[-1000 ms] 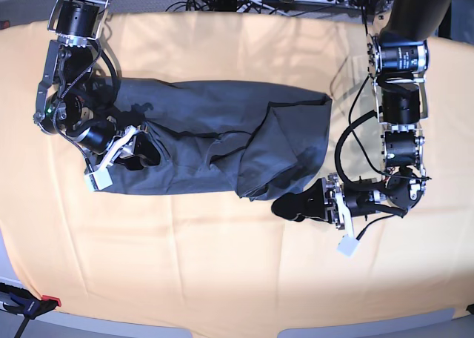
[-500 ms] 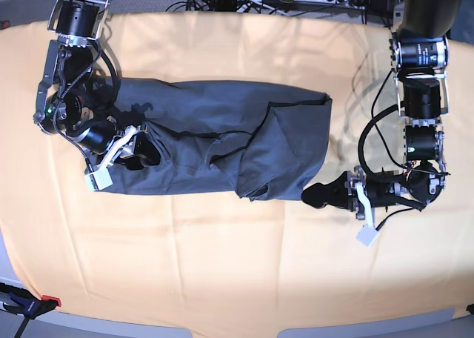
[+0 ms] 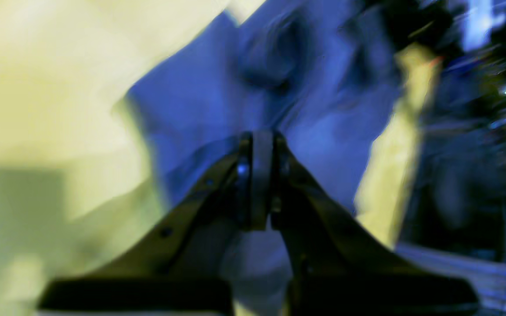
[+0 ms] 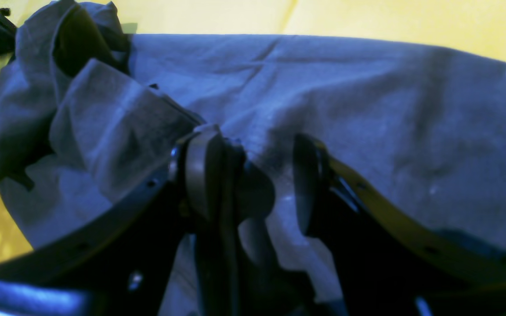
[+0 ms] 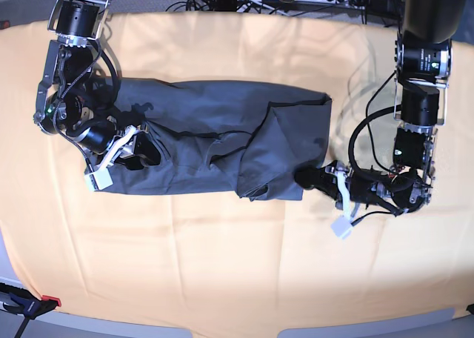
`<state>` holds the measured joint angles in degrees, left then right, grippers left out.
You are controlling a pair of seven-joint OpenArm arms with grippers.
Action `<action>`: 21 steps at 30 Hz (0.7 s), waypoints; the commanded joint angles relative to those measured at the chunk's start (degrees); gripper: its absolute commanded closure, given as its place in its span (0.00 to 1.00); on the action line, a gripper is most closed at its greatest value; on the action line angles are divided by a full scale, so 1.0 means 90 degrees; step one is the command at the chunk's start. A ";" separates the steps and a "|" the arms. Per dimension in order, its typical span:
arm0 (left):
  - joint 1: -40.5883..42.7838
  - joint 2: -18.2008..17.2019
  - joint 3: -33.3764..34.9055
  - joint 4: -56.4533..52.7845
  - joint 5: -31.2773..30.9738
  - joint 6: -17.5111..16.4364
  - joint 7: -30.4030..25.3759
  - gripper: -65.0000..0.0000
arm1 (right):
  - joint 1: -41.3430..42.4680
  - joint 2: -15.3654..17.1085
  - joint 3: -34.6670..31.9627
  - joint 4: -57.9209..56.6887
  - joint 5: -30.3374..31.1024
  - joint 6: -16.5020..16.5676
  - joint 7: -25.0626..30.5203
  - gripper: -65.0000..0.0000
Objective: Fold the T-shirt properly
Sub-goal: 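Fold the shirt end held by the left gripper toward the right gripper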
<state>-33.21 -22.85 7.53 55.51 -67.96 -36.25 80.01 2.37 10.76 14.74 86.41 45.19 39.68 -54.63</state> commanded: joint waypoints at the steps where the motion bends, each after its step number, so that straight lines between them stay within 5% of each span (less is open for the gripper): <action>1: -0.0175 -0.0051 0.0010 0.0102 -0.0053 -0.0017 -0.0001 1.00 | 0.0124 0.0058 0.0027 0.0083 0.0141 0.0035 0.0124 0.55; 11: -0.0175 0.0092 0.0328 0.0102 -0.0114 0.0005 -0.0001 1.00 | 0.0126 0.0061 0.0027 0.0085 0.0160 0.0035 0.0168 0.55; 18: -0.0172 0.0566 0.0328 0.0102 -0.1744 -0.0024 -0.0001 1.00 | 0.0126 0.0058 0.0027 0.0085 0.0160 0.0035 0.0175 0.55; 21: -0.0180 0.0823 0.0328 0.0102 -0.1893 0.0051 -0.0001 1.00 | 0.0129 0.0061 0.0027 0.0085 0.0158 0.0035 0.0172 0.55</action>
<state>-33.06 -15.14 10.81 55.53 -83.72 -35.70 80.36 2.39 10.76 14.74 86.41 45.39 39.68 -54.46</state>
